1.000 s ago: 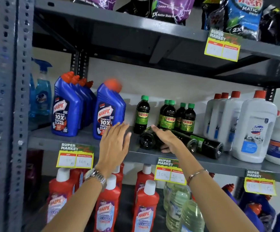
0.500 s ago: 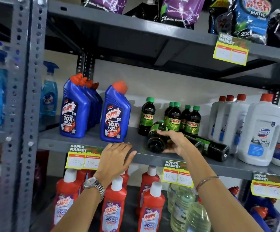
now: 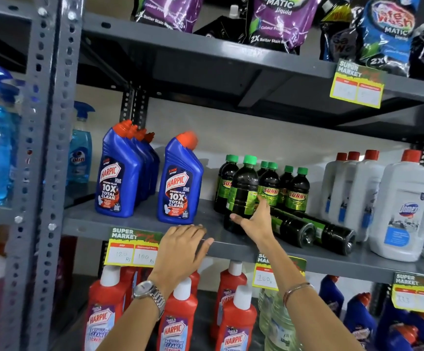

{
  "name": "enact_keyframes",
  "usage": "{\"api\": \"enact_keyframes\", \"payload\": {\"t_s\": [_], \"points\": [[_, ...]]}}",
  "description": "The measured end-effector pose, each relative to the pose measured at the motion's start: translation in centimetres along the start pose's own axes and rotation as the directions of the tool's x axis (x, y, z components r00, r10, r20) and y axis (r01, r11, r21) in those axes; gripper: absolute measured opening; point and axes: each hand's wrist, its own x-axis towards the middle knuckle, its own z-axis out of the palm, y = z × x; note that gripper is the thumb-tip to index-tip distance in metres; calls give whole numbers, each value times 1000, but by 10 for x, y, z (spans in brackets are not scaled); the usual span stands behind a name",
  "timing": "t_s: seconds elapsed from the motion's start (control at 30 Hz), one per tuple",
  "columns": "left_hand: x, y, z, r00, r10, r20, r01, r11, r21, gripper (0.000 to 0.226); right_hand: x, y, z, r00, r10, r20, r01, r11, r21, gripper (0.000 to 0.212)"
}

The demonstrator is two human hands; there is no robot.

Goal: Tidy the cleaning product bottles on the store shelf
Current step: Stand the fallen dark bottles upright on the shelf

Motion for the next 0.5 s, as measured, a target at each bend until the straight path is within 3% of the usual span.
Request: {"api": "enact_keyframes", "payload": {"t_s": [0.1,0.23,0.3,0.4,0.5], "points": [[0,1,1,1000,0,-22,0,1000,5,42,1,-2,-5,999,7,41,-6,1000,-22,92],[-3,0,7,999,30,-10,-30,999,39,40,11,-24,-20,998,-26,-60,39,975,220,84],[-4,-1,7,999,33,-11,-33,999,28,40,22,-39,-29,999,-31,-23,36,950,311,74],[-5,-1,5,999,33,-27,-33,999,0,38,35,-44,-37,989,-37,145,-3,963,269,62],[-5,-2,5,999,42,-35,-42,999,-6,37,39,-41,-39,988,-28,149,-7,974,228,57]]}}
